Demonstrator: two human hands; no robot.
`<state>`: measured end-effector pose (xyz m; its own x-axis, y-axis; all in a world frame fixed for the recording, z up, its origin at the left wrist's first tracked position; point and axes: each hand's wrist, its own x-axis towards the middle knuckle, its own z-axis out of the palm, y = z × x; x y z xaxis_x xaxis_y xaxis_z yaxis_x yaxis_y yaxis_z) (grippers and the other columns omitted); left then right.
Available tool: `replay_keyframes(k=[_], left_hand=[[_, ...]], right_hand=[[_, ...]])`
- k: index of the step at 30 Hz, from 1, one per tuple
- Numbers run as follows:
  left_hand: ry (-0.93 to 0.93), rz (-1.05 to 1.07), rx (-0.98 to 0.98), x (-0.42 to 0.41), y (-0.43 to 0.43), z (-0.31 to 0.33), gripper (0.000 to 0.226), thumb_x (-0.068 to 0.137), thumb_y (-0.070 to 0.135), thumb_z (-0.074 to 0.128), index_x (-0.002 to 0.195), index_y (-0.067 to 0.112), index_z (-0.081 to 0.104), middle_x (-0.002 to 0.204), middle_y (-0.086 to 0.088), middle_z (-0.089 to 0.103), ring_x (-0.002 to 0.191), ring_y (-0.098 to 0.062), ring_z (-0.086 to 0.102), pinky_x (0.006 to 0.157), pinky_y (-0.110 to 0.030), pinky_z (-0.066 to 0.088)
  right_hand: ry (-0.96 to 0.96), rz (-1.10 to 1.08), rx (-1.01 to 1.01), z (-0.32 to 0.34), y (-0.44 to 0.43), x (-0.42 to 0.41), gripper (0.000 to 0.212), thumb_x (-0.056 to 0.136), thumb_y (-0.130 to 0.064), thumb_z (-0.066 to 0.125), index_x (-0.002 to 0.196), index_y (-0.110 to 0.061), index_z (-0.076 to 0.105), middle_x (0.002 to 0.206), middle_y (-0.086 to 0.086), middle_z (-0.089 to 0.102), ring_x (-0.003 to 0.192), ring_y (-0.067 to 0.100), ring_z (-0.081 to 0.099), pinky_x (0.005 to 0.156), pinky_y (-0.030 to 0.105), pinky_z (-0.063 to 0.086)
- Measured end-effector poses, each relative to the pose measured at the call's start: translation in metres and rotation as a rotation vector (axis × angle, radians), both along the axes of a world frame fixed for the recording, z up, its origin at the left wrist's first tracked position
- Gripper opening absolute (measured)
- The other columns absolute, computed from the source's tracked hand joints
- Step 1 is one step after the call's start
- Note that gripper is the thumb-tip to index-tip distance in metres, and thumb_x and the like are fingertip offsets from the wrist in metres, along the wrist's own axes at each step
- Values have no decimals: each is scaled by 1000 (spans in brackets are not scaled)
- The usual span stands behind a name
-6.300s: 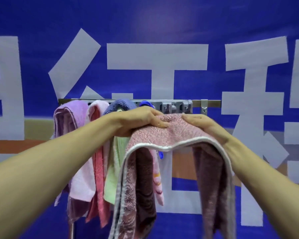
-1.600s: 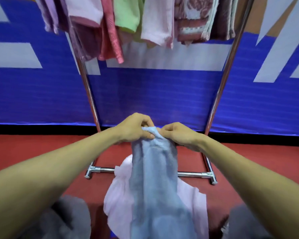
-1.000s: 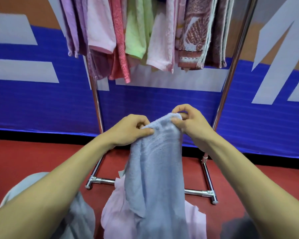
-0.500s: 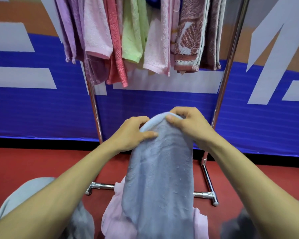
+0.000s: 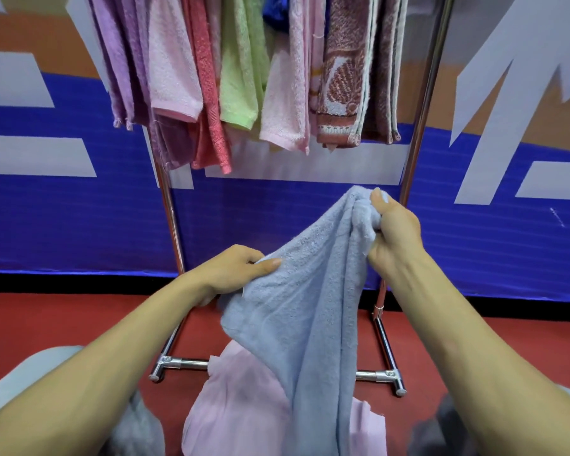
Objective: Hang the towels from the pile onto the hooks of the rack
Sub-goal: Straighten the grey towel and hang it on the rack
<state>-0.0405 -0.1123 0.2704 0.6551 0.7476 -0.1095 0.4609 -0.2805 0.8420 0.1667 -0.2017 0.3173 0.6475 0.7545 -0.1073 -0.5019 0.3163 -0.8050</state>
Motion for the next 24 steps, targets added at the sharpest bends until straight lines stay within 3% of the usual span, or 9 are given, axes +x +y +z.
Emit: replay_keyframes(k=[4, 7, 9, 13, 15, 17, 19, 21, 24], left_hand=[[-384, 179, -643, -1, 6, 10, 30, 89, 33, 64, 102, 6, 66, 89, -11, 64, 85, -21, 59, 79, -34, 48], [-564, 187, -824, -2, 14, 15, 17, 77, 21, 70, 87, 13, 59, 77, -3, 52, 75, -17, 51, 75, -32, 44], [-550, 201, -720, -1, 11, 16, 8, 82, 16, 64, 80, 9, 62, 69, -2, 54, 68, -16, 52, 67, -29, 46], [-290, 301, -266, 1, 4, 15, 9, 80, 10, 59, 73, 6, 63, 67, -7, 53, 63, -18, 50, 56, -27, 41], [-178, 311, -85, 0, 6, 10, 7, 79, 11, 57, 77, 11, 64, 73, -5, 49, 66, -19, 43, 58, -30, 36], [-113, 313, 25, -2, 7, 5, 6, 77, 13, 56, 75, 17, 60, 73, -3, 43, 67, -19, 35, 58, -32, 30], [-78, 334, 84, 0, 4, 2, 12, 77, 11, 54, 64, 11, 55, 66, -4, 40, 64, -21, 31, 56, -30, 29], [-13, 355, 192, 4, -1, 2, 20, 79, 10, 53, 62, 8, 64, 62, 6, 57, 58, -17, 45, 51, -25, 37], [42, 368, 325, 9, -7, 3, 23, 83, 11, 52, 73, 13, 73, 76, 5, 70, 70, -10, 58, 56, -24, 46]], right_hand=[[122, 35, -52, -7, 0, 6, 11, 92, -8, 60, 99, 0, 62, 101, 19, 65, 94, 29, 67, 93, 45, 53], [217, 162, -61, -13, 3, 1, 13, 92, 1, 54, 80, -4, 56, 70, 4, 54, 57, 10, 58, 62, 18, 51], [94, 187, -106, -14, 5, -6, 18, 89, 6, 53, 74, -3, 57, 66, 3, 53, 54, 9, 55, 51, 17, 47], [-583, 104, -334, -17, 4, -15, 16, 76, -1, 69, 66, -12, 64, 67, 2, 62, 63, 14, 57, 57, 26, 48], [-790, 47, -441, -21, 4, -14, 14, 70, -10, 77, 63, -17, 67, 69, -3, 68, 67, 11, 62, 61, 25, 48], [-818, 56, -469, -25, 3, -16, 12, 70, -16, 81, 65, -16, 69, 71, -5, 70, 67, 8, 64, 60, 23, 49], [-730, 129, -414, -29, 3, -20, 14, 76, -18, 80, 67, -13, 70, 69, -3, 70, 63, 9, 63, 57, 23, 50], [-668, 192, -338, -28, 3, -27, 12, 82, -14, 75, 72, -9, 70, 68, -1, 68, 61, 10, 61, 56, 22, 49], [-776, 240, -304, -24, 3, -37, 7, 84, -10, 71, 78, -7, 72, 71, 0, 68, 65, 10, 61, 61, 23, 49]])
